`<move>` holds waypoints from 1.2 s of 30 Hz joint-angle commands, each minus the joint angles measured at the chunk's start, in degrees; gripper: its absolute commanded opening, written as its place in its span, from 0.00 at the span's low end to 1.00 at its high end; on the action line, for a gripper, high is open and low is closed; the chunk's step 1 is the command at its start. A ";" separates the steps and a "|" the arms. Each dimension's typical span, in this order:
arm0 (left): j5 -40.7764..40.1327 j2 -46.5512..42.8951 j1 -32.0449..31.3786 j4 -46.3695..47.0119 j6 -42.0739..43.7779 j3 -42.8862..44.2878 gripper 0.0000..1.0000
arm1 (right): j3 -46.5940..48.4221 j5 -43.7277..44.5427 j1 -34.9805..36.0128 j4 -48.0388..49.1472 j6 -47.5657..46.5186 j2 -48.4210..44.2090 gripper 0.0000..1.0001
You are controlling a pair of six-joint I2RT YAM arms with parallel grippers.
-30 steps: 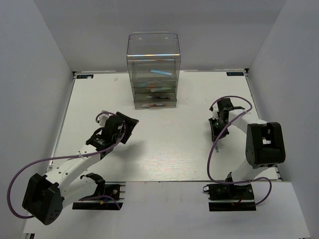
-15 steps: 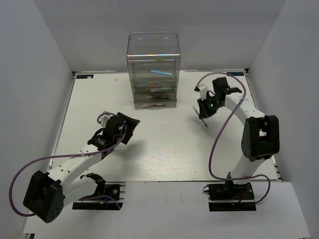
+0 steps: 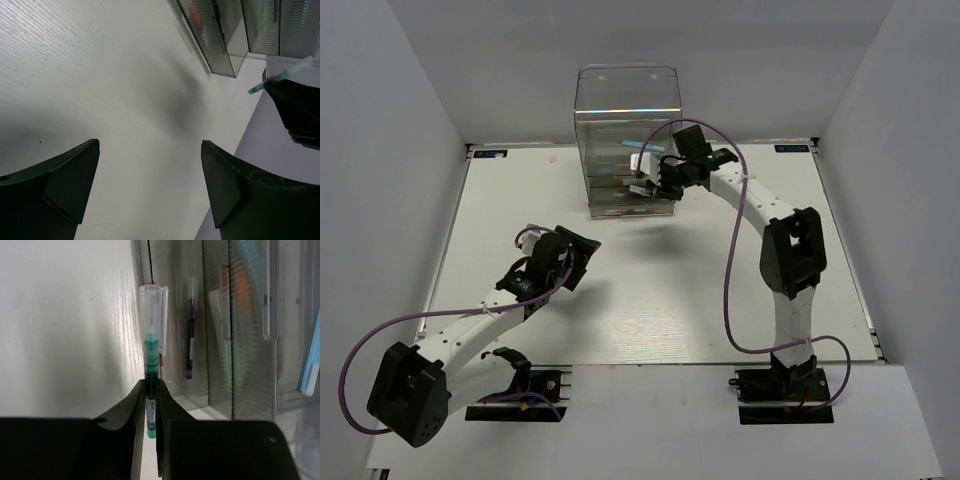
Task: Sort the stationery into containers
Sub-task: Place the pen in the drawer.
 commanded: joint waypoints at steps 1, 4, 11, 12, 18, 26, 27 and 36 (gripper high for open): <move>0.03 -2.79 0.31 -1.52 0.01 -0.85 0.92 | 3.93 5.01 2.66 4.86 -7.77 2.74 0.00; 0.03 -3.41 0.31 -1.52 0.01 -1.47 0.92 | 8.06 8.52 4.51 4.24 -11.99 6.18 0.00; -1.63 -3.94 0.31 -2.66 0.01 -1.48 0.94 | 6.31 13.89 6.53 10.66 -14.98 9.69 0.00; -1.64 -3.94 0.31 -2.66 0.01 -1.47 0.94 | 6.32 13.98 6.44 10.14 -15.07 10.05 0.00; -1.64 -3.94 0.31 -2.66 0.01 -1.47 0.94 | 6.84 14.51 6.70 9.17 -12.71 11.63 0.37; -1.64 -2.79 0.31 -1.61 0.01 -0.95 0.94 | 4.91 8.64 6.53 8.20 -9.72 7.77 0.22; -1.64 -2.18 0.31 -1.61 0.01 -0.94 0.94 | 4.82 6.71 6.44 7.15 -9.45 7.33 0.09; -1.64 -2.18 0.31 -2.22 0.54 -0.94 0.94 | 7.02 -1.83 6.79 -4.98 -16.29 9.16 0.00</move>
